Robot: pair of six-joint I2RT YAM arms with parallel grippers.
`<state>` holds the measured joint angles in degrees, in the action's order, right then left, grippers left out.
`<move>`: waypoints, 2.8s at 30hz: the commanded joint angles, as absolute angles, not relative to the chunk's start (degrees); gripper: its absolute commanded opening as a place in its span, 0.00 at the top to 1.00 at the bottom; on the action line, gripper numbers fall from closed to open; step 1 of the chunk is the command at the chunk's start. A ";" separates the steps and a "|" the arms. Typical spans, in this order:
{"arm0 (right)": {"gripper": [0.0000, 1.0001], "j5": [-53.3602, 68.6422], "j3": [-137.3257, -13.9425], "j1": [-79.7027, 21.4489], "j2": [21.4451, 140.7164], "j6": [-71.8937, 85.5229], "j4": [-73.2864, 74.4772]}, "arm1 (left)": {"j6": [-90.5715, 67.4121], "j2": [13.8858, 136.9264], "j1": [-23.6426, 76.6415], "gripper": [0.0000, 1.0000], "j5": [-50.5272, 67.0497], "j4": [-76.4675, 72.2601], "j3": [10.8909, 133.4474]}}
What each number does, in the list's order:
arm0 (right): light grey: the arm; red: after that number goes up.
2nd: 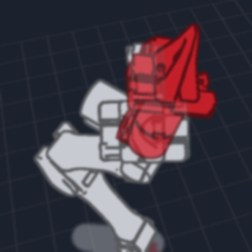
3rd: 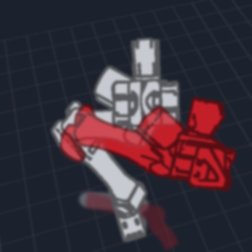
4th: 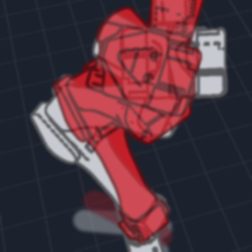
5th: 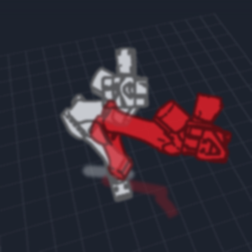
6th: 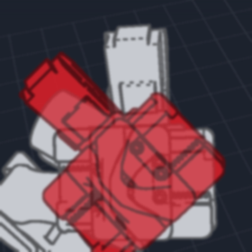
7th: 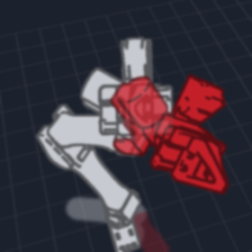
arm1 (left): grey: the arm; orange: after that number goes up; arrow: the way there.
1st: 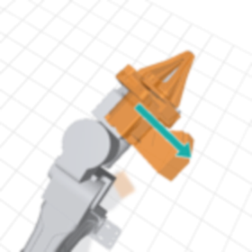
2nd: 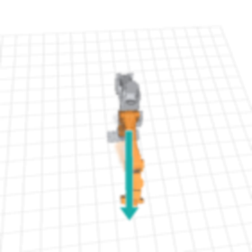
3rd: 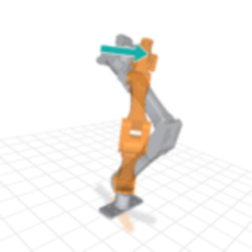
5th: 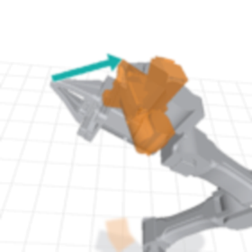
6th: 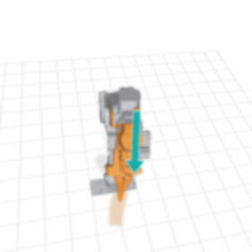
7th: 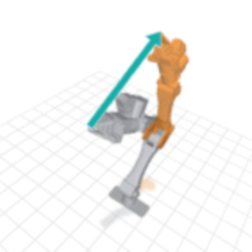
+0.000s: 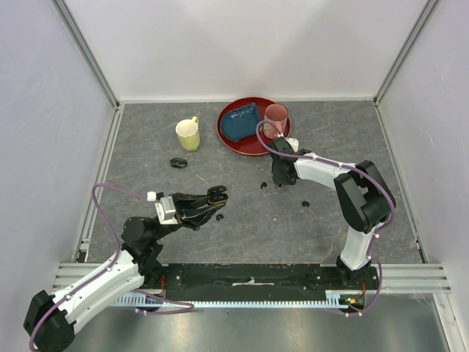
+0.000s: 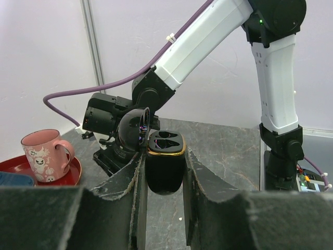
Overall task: Insert the wireless bluetooth earbuds into the charging case
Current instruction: Pick up the earbud from the center of the board.
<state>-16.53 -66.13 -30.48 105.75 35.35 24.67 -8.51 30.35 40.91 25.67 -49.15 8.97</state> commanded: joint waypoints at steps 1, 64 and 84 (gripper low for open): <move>0.52 -16.00 -65.65 -30.41 103.09 35.51 24.87 | -6.42 30.06 41.05 0.98 24.87 -49.83 9.32; 0.77 -13.63 -64.52 -30.50 105.29 29.99 22.85 | -6.42 31.64 41.13 0.98 24.52 -49.66 9.40; 0.62 -13.45 -64.60 -30.50 107.58 32.25 24.17 | -6.68 31.91 41.05 0.98 24.43 -49.66 9.40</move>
<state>-14.61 -64.73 -30.46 105.27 28.64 22.15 -8.49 31.99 40.93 25.56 -47.27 8.97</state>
